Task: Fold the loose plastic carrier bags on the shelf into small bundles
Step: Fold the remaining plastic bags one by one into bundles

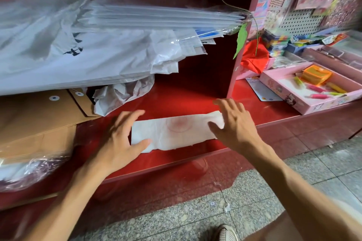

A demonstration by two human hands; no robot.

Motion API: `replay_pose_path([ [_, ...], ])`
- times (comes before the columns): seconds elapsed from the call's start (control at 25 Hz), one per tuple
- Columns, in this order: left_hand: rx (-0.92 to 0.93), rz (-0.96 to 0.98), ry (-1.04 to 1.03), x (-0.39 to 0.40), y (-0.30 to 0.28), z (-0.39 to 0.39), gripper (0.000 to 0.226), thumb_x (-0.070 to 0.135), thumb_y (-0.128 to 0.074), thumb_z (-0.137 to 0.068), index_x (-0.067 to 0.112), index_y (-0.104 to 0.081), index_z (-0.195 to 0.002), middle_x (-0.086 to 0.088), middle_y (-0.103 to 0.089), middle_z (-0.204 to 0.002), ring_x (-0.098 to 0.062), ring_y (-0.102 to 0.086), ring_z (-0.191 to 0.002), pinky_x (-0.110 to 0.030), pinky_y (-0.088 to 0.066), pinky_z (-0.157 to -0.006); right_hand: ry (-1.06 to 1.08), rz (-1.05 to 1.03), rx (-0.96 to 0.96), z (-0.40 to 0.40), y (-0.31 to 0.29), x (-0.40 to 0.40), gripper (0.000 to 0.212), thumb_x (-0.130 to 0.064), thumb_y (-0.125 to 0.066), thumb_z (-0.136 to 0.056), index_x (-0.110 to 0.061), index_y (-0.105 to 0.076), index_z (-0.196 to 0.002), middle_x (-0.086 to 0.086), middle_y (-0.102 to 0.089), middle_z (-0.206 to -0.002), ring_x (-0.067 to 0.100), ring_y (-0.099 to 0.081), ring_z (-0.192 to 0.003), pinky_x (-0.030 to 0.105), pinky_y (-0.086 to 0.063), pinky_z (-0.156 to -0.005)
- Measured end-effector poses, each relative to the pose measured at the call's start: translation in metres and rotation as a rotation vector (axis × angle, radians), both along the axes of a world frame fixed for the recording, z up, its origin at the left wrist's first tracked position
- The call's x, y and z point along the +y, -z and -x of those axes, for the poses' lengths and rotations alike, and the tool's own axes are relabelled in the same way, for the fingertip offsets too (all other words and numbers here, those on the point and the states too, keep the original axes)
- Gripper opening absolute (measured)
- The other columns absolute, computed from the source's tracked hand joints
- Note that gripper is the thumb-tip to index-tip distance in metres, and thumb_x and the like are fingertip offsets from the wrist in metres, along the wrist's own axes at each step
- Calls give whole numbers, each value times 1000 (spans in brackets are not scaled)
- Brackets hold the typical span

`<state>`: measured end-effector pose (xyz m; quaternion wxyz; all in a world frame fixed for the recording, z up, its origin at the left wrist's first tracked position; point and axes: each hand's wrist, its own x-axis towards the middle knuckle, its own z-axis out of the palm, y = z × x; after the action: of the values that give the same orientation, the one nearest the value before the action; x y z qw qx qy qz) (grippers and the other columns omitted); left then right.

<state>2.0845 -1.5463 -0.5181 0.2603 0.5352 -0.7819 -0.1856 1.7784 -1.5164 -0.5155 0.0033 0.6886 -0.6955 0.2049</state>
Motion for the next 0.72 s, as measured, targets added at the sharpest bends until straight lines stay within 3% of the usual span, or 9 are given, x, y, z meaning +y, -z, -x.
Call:
replay_pose_path([
  [0.08, -184, -39, 263, 5, -2, 4, 92, 72, -62, -68, 41, -29, -148, 26, -15, -156, 7, -14, -142, -30, -15, -119, -201, -207, 76, -11, 0, 3, 84, -67, -53, -83, -30, -23, -152, -1, -13, -162, 24, -12, -148, 50, -21, -113],
  [0.16, -462, -139, 380, 7, 4, 4, 100, 75, -61, -71, 49, -6, -151, 29, 14, -157, 13, 14, -142, -34, 5, -122, -308, -493, 170, -12, -2, 5, 101, -71, -61, -77, -37, -5, -155, -9, 7, -164, 16, 6, -150, 50, -7, -120],
  [0.2, -559, -142, 394, 9, 5, 2, 100, 70, -63, -74, 50, -1, -150, 31, 18, -154, 13, 17, -140, -33, 9, -121, -318, -546, 235, -8, -4, 5, 105, -62, -69, -76, -38, -3, -155, -11, 6, -163, 15, 2, -149, 49, -10, -120],
  [0.28, -561, -110, 388, 12, 0, -5, 87, 61, -67, -78, 51, -15, -147, 35, 1, -151, 16, 2, -140, -26, 6, -120, -286, -533, 282, 4, -14, 8, 96, -32, -79, -74, -41, -22, -151, -15, -19, -159, 15, -25, -142, 44, -31, -111],
  [0.4, -316, -35, 370, 17, -12, -13, 37, 39, -74, -81, 50, -64, -114, 37, -54, -122, 15, -49, -114, -25, -35, -110, -303, -468, -15, 23, -30, 9, 41, -13, -70, -76, -36, -68, -108, -11, -66, -113, 13, -62, -97, 37, -52, -83],
  [0.44, -227, -38, 344, 18, -14, -14, 23, 33, -74, -81, 47, -70, -98, 31, -67, -104, 7, -61, -97, -28, -48, -94, -312, -433, -114, 28, -34, 8, 23, -12, -68, -79, -27, -73, -95, -7, -71, -94, 13, -65, -80, 35, -54, -71],
  [0.52, -17, -111, 279, 19, -20, -14, 7, 33, -72, -81, 38, -74, -86, 14, -72, -82, -6, -65, -75, -28, -51, -71, -301, -332, -355, 34, -41, 5, 8, -16, -66, -87, -11, -72, -84, 4, -69, -70, 15, -59, -58, 31, -45, -53],
  [0.64, 468, -318, 218, 17, -28, -11, 35, 44, -70, -68, 24, -72, -97, -3, -74, -84, -14, -66, -77, -18, -49, -70, -205, -145, -878, 36, -49, -1, 20, -25, -63, -94, -7, -72, -97, 17, -71, -80, 18, -64, -63, 27, -46, -50],
  [0.72, 605, -421, 212, 19, -29, -9, 53, 43, -73, -61, 22, -69, -110, -8, -75, -91, -14, -68, -81, -18, -52, -70, -182, -105, -1025, 32, -48, -7, 21, -27, -59, -97, -11, -72, -96, 15, -71, -79, 21, -67, -65, 27, -49, -51],
])
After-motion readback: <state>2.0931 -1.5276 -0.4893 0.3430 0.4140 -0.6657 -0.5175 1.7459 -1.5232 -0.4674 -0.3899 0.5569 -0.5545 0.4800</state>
